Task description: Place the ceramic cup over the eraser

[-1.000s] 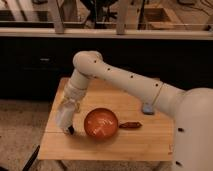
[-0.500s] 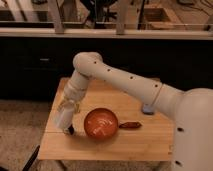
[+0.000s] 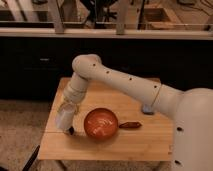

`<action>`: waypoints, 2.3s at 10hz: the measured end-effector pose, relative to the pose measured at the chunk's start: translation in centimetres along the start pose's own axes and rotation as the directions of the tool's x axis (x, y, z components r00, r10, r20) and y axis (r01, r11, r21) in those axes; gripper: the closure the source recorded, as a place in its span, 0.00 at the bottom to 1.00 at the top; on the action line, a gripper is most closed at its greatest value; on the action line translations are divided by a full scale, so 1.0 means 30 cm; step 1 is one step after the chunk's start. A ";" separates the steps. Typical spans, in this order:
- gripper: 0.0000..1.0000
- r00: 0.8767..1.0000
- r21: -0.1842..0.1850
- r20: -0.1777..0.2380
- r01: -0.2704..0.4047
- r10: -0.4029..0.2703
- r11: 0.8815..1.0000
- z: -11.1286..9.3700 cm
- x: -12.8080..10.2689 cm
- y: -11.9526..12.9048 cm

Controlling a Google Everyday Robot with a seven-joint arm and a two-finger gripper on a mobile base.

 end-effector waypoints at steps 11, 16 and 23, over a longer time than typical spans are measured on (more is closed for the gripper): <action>1.00 1.000 -0.040 0.022 0.022 -0.021 0.999 0.132 0.019 0.002; 1.00 0.999 -0.053 0.031 0.043 -0.042 0.998 0.168 0.034 -0.017; 0.94 0.996 -0.071 0.041 0.077 -0.074 0.994 0.191 0.051 -0.028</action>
